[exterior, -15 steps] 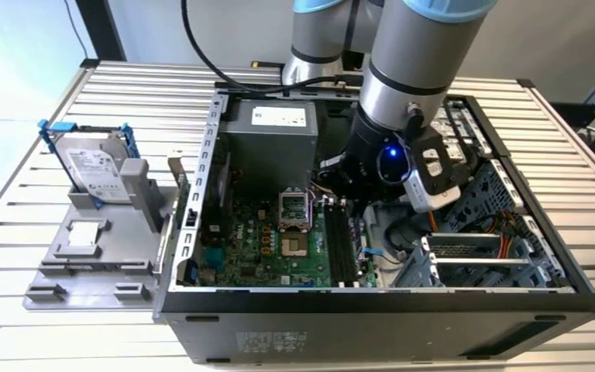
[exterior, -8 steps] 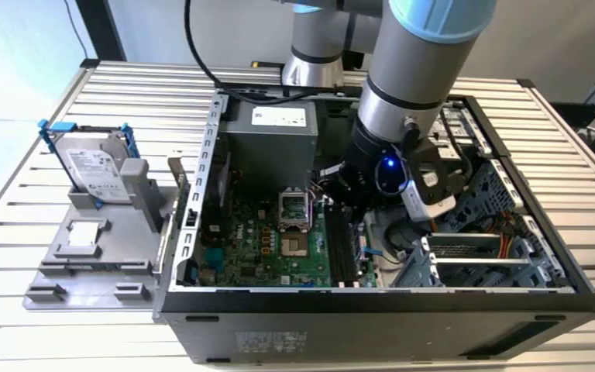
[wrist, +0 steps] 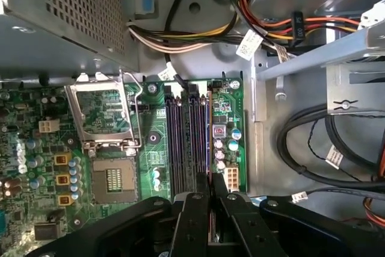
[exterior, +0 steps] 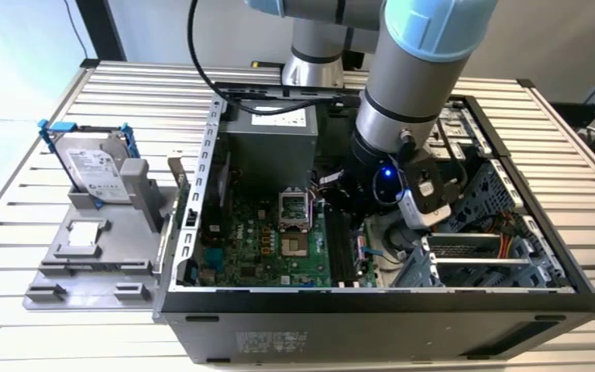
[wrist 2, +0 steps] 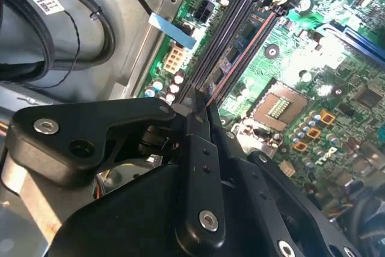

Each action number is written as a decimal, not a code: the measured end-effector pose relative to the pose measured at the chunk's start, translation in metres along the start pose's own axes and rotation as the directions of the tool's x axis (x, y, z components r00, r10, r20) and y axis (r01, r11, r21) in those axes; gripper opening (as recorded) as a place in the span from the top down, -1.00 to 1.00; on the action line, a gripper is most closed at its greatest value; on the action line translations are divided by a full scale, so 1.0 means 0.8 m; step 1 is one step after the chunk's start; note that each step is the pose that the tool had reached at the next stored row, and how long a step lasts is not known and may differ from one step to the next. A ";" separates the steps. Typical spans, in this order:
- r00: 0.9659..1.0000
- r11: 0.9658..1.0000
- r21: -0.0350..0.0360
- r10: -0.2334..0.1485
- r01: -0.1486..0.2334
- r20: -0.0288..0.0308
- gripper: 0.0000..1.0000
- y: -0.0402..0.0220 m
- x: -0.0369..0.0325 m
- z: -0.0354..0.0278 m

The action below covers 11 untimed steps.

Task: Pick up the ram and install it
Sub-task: 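Insert the ram into the slot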

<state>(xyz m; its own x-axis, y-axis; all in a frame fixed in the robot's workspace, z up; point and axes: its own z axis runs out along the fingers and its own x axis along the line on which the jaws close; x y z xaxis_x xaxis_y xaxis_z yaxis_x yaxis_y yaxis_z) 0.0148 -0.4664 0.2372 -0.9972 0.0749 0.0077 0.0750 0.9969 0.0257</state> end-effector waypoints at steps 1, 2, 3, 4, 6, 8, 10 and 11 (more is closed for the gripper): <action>1.000 1.000 0.000 -0.007 0.007 0.000 1.00 0.0000 -0.0004 0.0023; 1.000 1.000 0.000 -0.013 0.013 0.000 1.00 -0.0001 -0.0008 0.0045; 1.000 1.000 0.000 -0.017 0.017 0.000 1.00 -0.0001 -0.0010 0.0066; 1.000 1.000 0.000 -0.022 0.022 -0.001 1.00 -0.0002 -0.0009 0.0075; 1.000 1.000 0.001 -0.030 0.030 -0.001 1.00 -0.0002 -0.0009 0.0080; 0.999 0.999 0.001 -0.037 0.037 -0.001 1.00 -0.0002 -0.0010 0.0081; 0.999 0.999 0.000 -0.046 0.046 -0.001 1.00 -0.0004 0.0000 0.0083; 0.999 0.999 0.000 -0.050 0.050 -0.001 1.00 -0.0012 0.0011 0.0083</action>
<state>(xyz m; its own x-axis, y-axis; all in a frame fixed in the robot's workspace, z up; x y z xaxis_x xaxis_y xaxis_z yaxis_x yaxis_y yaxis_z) 0.0138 -0.4672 0.2305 -0.9997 0.0252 0.0077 0.0254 0.9993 0.0258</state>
